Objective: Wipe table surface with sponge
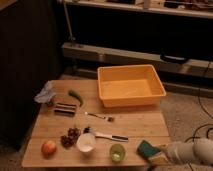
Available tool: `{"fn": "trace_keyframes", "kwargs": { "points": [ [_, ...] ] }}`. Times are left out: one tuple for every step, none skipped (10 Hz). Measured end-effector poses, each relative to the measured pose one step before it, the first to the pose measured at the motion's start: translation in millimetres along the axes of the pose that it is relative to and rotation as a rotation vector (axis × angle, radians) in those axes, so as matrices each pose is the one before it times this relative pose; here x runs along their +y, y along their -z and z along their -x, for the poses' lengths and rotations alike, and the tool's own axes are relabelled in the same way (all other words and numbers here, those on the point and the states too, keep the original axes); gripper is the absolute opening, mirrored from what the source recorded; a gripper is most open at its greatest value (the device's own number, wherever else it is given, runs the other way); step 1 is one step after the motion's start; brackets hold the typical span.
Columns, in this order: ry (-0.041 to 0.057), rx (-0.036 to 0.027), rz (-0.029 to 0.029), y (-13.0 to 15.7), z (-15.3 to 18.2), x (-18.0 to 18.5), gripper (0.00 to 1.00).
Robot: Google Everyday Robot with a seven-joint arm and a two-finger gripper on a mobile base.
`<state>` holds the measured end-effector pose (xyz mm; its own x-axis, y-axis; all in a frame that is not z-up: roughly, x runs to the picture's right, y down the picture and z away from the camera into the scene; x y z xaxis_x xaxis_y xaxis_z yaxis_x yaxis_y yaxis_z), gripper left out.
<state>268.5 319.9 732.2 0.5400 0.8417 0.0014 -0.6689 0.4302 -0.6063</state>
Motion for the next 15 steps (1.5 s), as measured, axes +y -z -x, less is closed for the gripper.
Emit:
{"fn": "trace_keyframes", "kwargs": {
  "points": [
    [-0.01137,0.00814,-0.01183,-0.81,-0.03,-8.1,0.0],
    [-0.01307,0.00619,-0.01945,0.14,1.18,-9.91,0.0],
    [-0.01334,0.00337,-0.01557,-0.09,0.36,-9.62,0.0],
    [-0.01686,0.00235,-0.01817,2.33,-2.86,-8.36,0.0],
    [-0.0128,0.00071,-0.01305,2.19,-2.8,-5.85,0.0],
    [-0.00773,-0.00014,-0.01045,1.49,-0.3,-5.57,0.0],
    [-0.00928,0.00008,-0.01661,1.84,1.24,-9.35,0.0],
    [-0.00383,-0.00137,-0.0126,0.83,2.81,-7.44,0.0],
    [0.00274,-0.00148,-0.00974,1.34,5.5,-5.27,0.0],
    [0.00477,-0.00131,-0.00986,1.07,7.32,-5.33,0.0],
    [0.00269,-0.00103,-0.00578,-0.17,5.75,-4.06,0.0],
    [0.0028,-0.00069,-0.00541,-0.81,5.8,-4.36,0.0],
    [0.00185,-0.00055,-0.00319,-0.83,4.31,-2.71,0.0],
    [0.00162,0.00039,-0.00433,-1.36,5.52,-3.73,0.0],
    [0.00043,0.00118,-0.00312,-1.46,3.72,-2.47,0.0]
  ]
}}
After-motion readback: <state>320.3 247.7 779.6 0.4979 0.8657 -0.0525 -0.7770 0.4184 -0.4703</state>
